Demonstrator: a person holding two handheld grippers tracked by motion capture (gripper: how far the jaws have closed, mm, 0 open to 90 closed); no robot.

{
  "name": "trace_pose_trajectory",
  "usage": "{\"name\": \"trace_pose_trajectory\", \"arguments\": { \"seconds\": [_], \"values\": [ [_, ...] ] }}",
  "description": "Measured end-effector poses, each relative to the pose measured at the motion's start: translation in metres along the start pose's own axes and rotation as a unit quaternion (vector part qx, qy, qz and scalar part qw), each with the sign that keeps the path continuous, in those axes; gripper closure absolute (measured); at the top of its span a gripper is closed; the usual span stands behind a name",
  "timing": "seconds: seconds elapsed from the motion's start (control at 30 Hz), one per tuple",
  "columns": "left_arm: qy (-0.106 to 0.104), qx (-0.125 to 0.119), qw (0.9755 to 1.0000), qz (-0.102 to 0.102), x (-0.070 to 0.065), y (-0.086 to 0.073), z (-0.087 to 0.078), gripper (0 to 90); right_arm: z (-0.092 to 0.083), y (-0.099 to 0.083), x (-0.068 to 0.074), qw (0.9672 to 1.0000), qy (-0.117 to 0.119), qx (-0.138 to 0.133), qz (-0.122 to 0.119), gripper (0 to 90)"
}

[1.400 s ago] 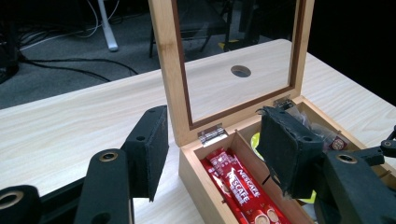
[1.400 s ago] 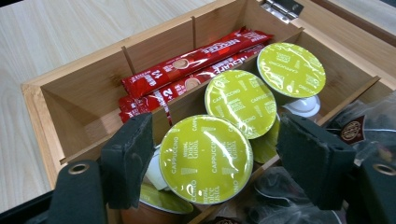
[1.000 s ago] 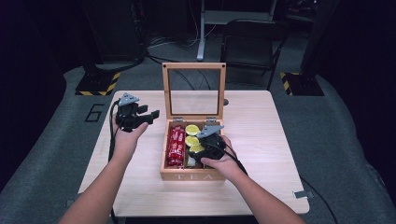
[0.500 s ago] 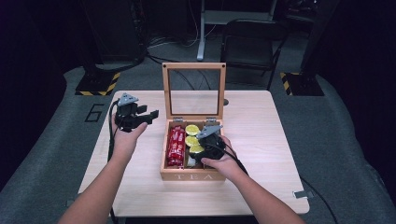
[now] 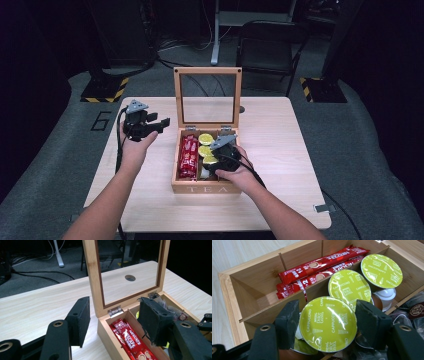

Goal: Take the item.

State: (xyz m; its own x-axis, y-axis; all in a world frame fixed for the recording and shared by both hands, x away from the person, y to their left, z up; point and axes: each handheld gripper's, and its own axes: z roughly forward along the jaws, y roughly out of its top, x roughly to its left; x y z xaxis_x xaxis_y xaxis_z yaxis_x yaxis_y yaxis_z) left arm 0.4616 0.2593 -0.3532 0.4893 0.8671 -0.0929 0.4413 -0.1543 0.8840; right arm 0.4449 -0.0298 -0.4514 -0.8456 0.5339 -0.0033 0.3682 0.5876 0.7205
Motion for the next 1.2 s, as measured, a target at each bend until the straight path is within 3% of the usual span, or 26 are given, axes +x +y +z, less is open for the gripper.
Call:
{"name": "trace_pose_trajectory", "arguments": {
  "seconds": [0.5,0.53,0.83,1.2],
  "values": [
    [0.002,-0.002,1.0,-0.001,0.001,0.0,0.0,42.6,-0.005,0.002,-0.001,0.9999,-0.002,-0.014,-0.007,37.0],
    [0.002,-0.001,1.0,-0.001,0.001,0.0,-0.001,42.6,-0.006,0.002,0.0,0.9999,-0.004,-0.014,0.002,37.0],
    [0.002,-0.002,1.0,0.0,0.001,0.001,-0.002,42.6,-0.014,0.013,-0.001,0.9997,-0.001,-0.024,-0.005,37.0],
    [0.001,-0.003,1.0,-0.003,0.002,0.001,-0.002,42.6,-0.028,0.021,-0.014,0.9996,-0.013,-0.025,-0.003,37.1]
  ]
}}
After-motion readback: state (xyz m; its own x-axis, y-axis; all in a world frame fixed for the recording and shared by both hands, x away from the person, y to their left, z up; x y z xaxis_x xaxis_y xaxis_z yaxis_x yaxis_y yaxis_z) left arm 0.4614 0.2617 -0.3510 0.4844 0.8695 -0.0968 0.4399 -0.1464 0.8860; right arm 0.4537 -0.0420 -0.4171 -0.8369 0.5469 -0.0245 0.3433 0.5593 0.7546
